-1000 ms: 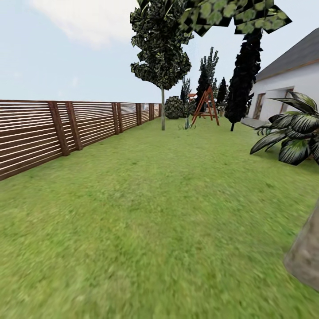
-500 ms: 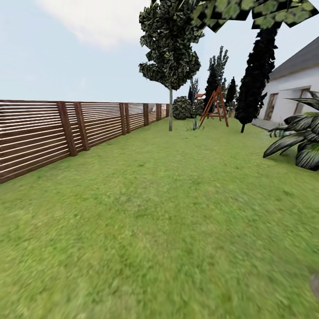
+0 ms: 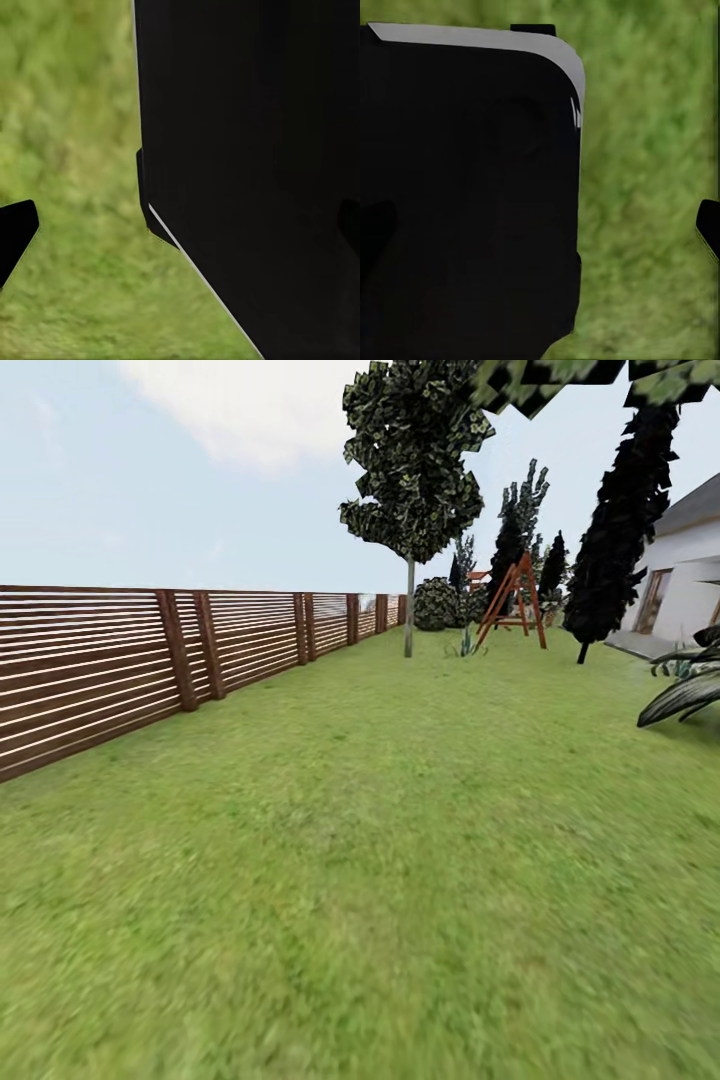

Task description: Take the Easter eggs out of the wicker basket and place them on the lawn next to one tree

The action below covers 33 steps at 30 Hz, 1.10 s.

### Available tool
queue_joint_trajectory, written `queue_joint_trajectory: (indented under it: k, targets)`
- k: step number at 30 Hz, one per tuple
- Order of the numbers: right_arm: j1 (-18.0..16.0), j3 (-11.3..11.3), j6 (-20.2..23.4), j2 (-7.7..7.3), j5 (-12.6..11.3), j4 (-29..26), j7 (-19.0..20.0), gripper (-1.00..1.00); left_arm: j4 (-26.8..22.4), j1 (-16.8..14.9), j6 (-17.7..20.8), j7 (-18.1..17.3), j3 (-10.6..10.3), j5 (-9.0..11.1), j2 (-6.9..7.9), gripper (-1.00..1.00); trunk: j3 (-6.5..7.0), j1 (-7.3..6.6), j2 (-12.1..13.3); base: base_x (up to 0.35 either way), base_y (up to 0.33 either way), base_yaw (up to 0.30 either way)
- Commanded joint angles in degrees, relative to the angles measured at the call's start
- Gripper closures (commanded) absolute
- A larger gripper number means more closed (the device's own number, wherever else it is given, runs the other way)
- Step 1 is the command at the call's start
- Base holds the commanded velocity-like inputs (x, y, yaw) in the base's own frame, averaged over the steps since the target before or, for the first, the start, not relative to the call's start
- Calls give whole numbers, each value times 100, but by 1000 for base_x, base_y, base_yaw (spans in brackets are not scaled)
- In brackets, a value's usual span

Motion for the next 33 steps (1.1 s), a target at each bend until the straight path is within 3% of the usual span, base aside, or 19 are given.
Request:
queue_joint_trajectory:
  k: [1,26,33]
  targets:
    - [-5,0,-1,-1,0,7,-3,-100,-12,4,3,-1,1,-2,0,-100,-5,3,-2,335,0,3]
    - [-5,1,0,-34,-9,7,-3,-100,-12,4,3,-1,1,-2,0,-100,-5,3,-2,333,0,0]
    - [-5,8,17,-33,1,7,2,-100,-14,4,2,1,-1,-2,0,-100,-5,3,-2,155,0,0]
